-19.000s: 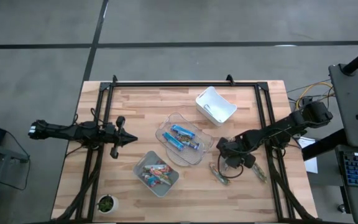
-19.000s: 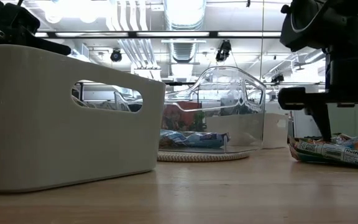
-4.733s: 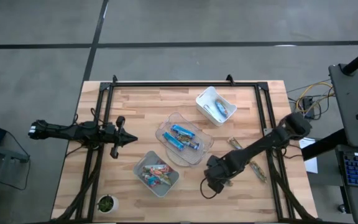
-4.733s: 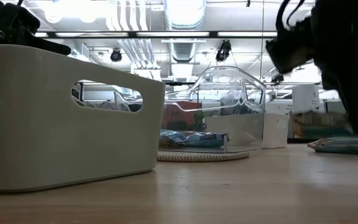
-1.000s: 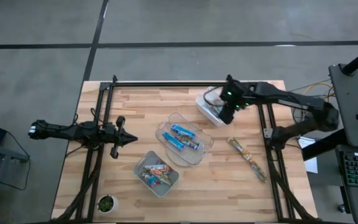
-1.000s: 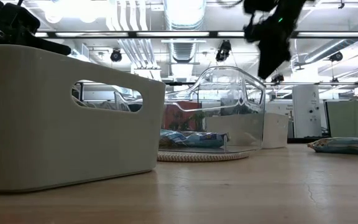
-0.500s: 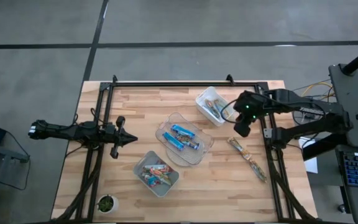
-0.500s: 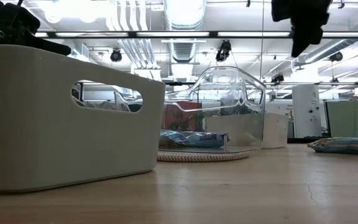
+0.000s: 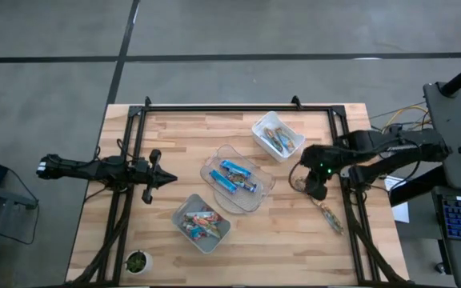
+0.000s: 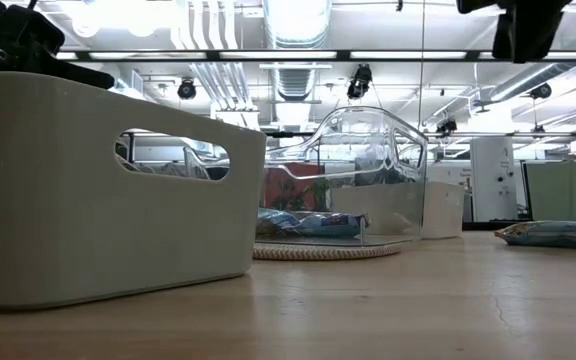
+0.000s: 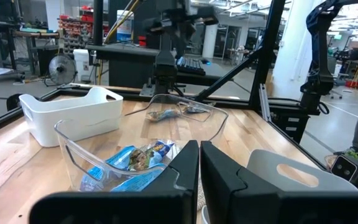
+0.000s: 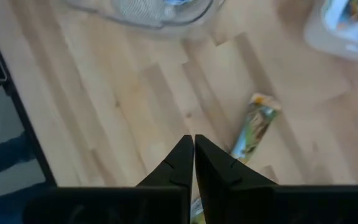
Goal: Pick and place Granola Bars by type
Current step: Put the yellow granola bar into the white bin
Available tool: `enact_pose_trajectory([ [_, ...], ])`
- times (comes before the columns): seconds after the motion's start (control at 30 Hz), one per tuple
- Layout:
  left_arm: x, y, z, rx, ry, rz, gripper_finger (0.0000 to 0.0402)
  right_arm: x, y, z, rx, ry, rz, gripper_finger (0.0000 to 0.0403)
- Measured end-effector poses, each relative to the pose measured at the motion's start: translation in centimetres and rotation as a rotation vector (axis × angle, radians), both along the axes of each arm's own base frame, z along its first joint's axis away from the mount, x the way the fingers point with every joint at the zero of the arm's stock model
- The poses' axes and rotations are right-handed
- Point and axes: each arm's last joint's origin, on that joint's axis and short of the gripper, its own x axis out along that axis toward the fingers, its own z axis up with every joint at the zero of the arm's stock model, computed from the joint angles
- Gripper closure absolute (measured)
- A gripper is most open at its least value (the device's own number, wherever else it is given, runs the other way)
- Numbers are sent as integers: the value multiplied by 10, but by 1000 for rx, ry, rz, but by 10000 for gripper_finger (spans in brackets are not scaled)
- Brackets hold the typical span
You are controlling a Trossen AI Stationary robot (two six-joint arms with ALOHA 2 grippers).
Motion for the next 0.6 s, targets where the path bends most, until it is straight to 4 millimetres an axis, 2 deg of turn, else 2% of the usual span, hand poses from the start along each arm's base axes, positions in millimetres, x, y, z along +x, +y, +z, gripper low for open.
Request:
enact_pose_trajectory([
  [0.27, 0, 0, 0, 0, 0, -1, 401, 8, 22, -11, 18, 74, 26, 394],
  [0.43, 0, 0, 0, 0, 0, 0, 401, 10, 27, -23, 20, 131, -4, 394],
  [0.6, 0, 0, 0, 0, 0, 0, 401, 5, 26, -39, 22, 199, -67, 394],
])
